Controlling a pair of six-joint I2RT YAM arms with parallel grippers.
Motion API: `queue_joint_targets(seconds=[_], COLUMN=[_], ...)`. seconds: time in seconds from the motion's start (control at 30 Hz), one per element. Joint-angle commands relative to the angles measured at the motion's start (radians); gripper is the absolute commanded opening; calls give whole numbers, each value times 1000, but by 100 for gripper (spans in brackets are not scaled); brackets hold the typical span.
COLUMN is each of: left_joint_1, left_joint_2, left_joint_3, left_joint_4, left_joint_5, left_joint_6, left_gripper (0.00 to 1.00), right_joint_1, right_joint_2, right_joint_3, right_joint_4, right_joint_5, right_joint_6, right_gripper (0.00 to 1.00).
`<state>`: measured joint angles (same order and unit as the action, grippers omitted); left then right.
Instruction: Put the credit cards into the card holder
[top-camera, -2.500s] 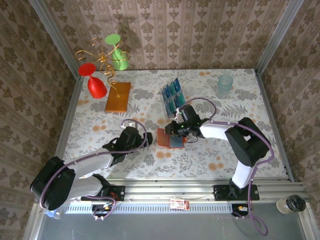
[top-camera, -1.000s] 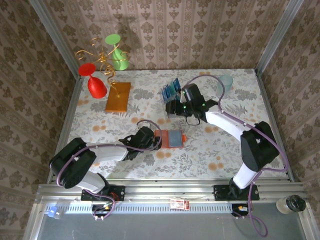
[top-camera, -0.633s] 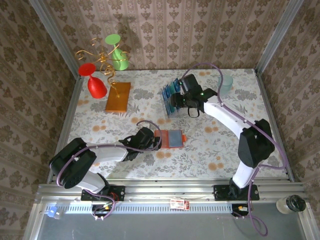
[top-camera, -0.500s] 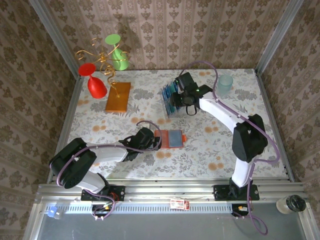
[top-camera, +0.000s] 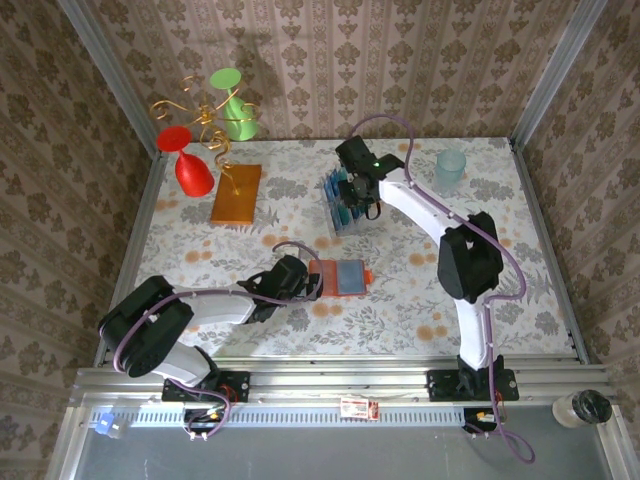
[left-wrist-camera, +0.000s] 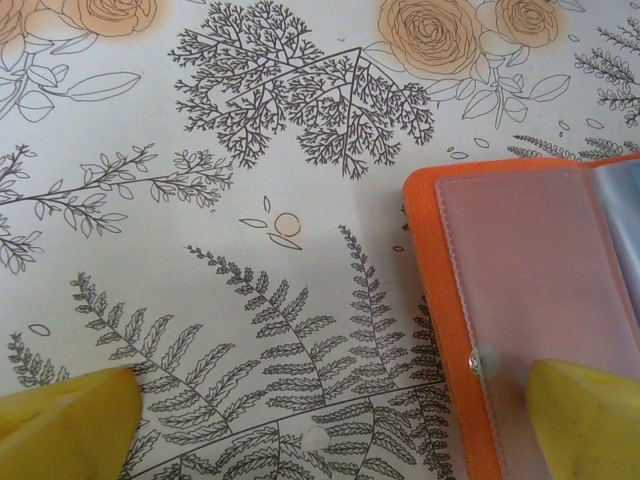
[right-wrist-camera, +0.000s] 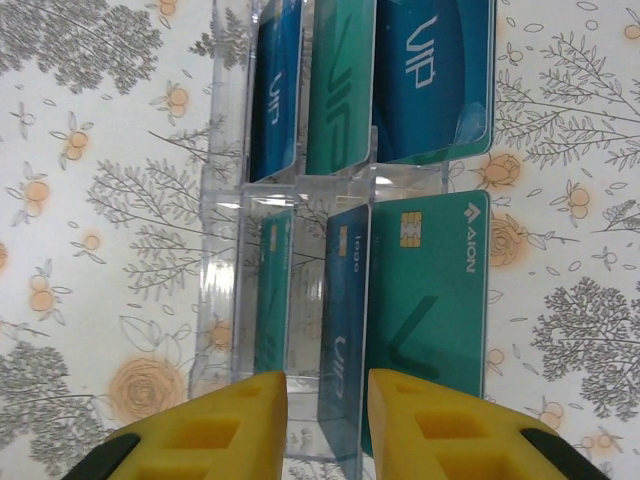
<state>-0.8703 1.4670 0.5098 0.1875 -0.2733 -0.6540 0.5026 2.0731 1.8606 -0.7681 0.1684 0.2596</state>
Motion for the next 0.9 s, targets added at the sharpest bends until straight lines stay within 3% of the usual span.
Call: queue_joint_targets(seconds=[0.0,0.3,0.7,0.87], left_joint_1=[-4,-6,-7,-7], left_joint_2=[9,9,15,11], left_joint_3=[-19,-15,-14,-14], left_joint_4=[6,8,13,12], left_joint_5=[-8,-5,-3,-6], left_joint_6=[-3,-4,-2,-4], left_gripper=[100,100,100,100], right_joint_1=[1,1,-1,-4], right_joint_2=[44,102,117,87], right_joint_3=[46,99,126,147], right_joint_4=[-72,-103,-115,-122], right_joint_5=[60,63,36,-6], right_joint_6=[-34,-43,-59,-72], right_gripper=[26,23,1,0])
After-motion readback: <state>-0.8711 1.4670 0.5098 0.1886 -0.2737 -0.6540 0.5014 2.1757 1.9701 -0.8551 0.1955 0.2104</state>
